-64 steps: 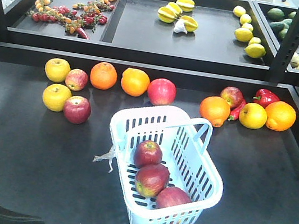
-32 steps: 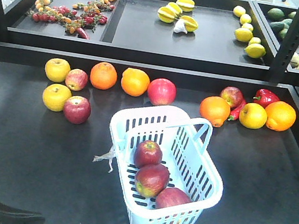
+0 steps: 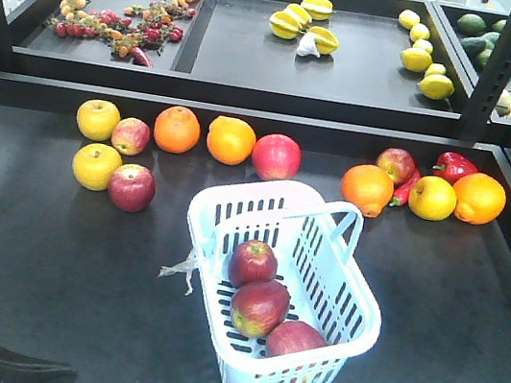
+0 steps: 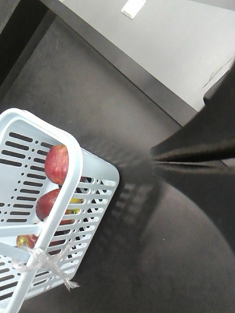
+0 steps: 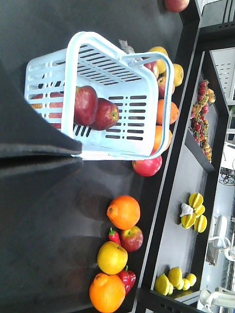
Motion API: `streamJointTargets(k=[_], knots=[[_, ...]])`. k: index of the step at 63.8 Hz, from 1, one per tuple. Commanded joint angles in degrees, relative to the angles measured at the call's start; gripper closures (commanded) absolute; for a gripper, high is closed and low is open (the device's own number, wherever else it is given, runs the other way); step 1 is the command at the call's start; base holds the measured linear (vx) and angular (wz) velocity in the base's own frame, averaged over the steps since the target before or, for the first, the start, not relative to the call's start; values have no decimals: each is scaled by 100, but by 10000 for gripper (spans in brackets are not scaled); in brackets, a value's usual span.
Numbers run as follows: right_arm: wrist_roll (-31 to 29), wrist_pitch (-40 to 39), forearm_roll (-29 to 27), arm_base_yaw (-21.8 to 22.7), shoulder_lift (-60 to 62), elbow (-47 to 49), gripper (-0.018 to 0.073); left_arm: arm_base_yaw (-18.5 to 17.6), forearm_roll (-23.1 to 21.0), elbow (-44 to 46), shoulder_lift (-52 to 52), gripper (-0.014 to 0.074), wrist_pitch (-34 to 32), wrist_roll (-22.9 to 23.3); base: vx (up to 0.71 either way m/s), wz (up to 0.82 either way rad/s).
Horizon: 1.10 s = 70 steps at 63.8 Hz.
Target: Pick three apples into basket with both arms
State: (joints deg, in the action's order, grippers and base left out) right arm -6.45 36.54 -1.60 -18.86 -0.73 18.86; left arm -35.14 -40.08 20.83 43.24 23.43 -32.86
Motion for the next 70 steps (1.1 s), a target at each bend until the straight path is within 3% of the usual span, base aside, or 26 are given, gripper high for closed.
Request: streamJointTargets(k=[1,11,14,25,31,37,50,55,59,64,70], knots=[[-3,-427,58,8,-73,139,564,-21,-143,144,-22,603,-263,22,0,0],[-3,-427,58,8,-73,139,564,-27,152,144,-27,603,-174,248,0,0],[-3,-427,58,8,-73,139,564,-27,493,139,-57,603,-33,653,0,0],[-3,-427,58,8,-73,139,564,-27,2209,-377,-308,603,109,3321,0,0],[-3,-427,58,8,-73,139,564,-27,2717,-896,-631,603,-396,4051,0,0],[-3,-427,58,8,-73,139,564,-27,2744,-1453,-1096,603,-1059,4095,0,0],[-3,-427,58,8,-73,139,564,-22,2770,-2356,-2074,603,-1781,3907,0,0],[-3,-427,58,8,-73,139,564,-22,2947,-2343,-2440,603,-1486,3907,0,0],[-3,-427,58,8,-73,139,564,-4,3332,-2363,-2724,603,-1537,3900,0,0],[-3,-427,58,8,-73,139,564,210,3769,-2363,-3030,603,-1549,3909,0,0],[-3,-427,58,8,-73,139,564,749,3928,-2363,-3371,603,-1543,3909,0,0]])
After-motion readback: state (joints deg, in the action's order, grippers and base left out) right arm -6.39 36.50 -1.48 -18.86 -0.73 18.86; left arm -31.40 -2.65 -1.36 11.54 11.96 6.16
